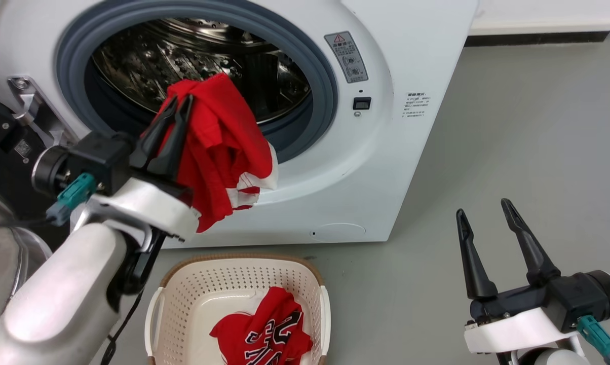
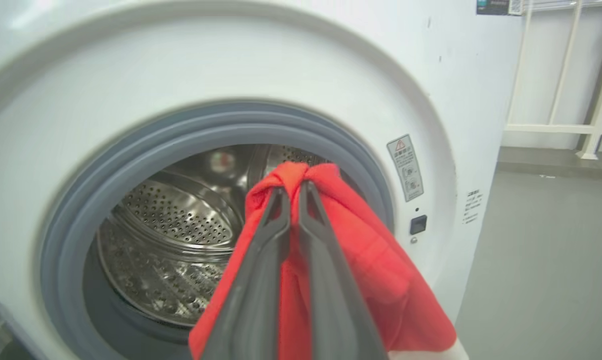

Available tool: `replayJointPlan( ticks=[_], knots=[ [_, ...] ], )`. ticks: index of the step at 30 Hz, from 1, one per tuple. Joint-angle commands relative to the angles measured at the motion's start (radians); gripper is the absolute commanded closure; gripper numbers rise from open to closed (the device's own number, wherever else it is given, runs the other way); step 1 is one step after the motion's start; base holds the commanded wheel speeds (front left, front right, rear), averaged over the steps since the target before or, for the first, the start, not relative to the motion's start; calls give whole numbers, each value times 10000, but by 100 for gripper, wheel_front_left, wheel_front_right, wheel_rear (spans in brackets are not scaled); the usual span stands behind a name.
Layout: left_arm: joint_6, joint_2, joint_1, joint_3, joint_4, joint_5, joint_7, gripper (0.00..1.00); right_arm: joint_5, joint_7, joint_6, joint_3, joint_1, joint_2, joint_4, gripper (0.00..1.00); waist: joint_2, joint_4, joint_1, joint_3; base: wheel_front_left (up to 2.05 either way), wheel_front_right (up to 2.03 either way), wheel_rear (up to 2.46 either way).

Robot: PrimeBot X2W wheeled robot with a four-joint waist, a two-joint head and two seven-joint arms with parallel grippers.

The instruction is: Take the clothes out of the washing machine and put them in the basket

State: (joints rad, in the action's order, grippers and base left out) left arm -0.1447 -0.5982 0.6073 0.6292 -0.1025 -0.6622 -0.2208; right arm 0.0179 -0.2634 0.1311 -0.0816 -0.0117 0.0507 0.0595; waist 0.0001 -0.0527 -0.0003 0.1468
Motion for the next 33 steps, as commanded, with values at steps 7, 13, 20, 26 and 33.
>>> replayJointPlan(
  ticks=[7,13,20,26,33],
  knots=[
    [-962,-840,-1245,-219,2096,149,321,100,-14,-20,-7,-64,322,-10,19,0,-1,116,3,-280,0,0,0],
    [-1500,-1242,-2164,-235,3197,146,441,100,-21,-20,-7,-71,420,-10,22,0,-1,278,3,-321,0,0,0],
    [-1564,-1248,-3011,121,3170,-77,506,100,-32,-20,-7,-116,129,-10,112,0,-1,256,3,-7,0,0,0],
    [-1324,-891,-3647,466,2333,-442,284,100,-104,-20,-7,-80,-183,-10,171,0,-1,97,3,529,0,0,0],
    [-630,-43,-3449,952,283,-565,14,100,-216,-20,-7,44,-614,-12,333,0,-1,-104,3,1598,0,0,0]
  ],
)
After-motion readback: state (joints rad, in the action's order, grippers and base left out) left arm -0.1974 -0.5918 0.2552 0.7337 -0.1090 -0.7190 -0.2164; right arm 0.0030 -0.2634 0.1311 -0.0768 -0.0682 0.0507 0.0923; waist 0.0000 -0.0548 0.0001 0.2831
